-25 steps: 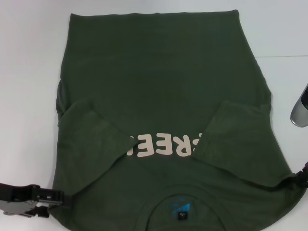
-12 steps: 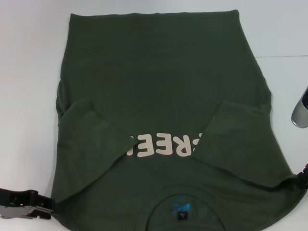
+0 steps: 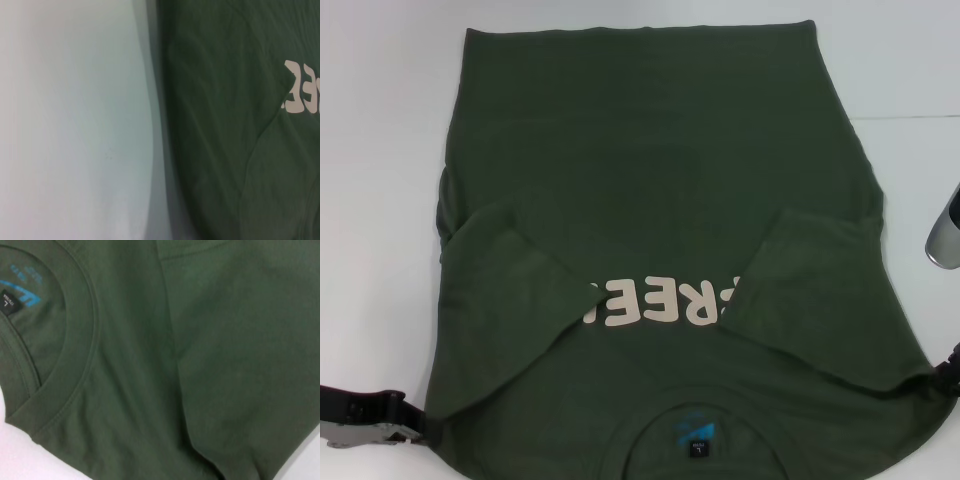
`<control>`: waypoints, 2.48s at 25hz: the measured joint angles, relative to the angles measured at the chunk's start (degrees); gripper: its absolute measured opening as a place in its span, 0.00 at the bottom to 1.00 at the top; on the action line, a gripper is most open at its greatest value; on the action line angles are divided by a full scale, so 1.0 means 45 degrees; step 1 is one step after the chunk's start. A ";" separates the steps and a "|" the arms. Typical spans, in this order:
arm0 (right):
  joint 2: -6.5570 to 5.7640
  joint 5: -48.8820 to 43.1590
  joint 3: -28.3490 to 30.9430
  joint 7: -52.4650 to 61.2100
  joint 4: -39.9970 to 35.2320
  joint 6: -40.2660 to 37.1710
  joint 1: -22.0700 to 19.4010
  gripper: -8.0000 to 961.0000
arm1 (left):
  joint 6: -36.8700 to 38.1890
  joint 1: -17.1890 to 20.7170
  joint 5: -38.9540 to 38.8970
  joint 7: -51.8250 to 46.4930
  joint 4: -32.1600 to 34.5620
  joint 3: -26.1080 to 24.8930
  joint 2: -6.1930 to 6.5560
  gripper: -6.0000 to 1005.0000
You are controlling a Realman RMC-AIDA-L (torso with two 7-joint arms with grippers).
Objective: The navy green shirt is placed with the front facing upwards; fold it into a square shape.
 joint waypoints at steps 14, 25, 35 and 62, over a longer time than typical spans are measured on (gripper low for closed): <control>-0.0016 0.2554 0.3068 -0.2132 0.0255 0.0302 -0.1248 0.05 | -0.0056 0.0210 -0.1081 0.4028 -0.0827 -0.1412 0.0064 0.04; -0.0078 0.7607 0.7708 -0.8522 0.4014 0.0327 -0.3396 0.04 | 0.0164 0.0673 -0.2120 0.8001 -0.1352 -0.2696 0.0019 0.05; -0.0123 0.7698 1.0695 -1.3451 0.7525 -0.0480 -0.3334 0.04 | 0.0589 0.0794 -0.2637 1.0286 -0.2292 -0.2793 -0.0010 0.06; -0.0316 0.7588 1.3197 -1.8874 0.8895 -0.2987 -0.6125 0.04 | 0.3443 0.2285 -0.2265 1.4933 -0.1742 -0.2996 -0.0290 0.08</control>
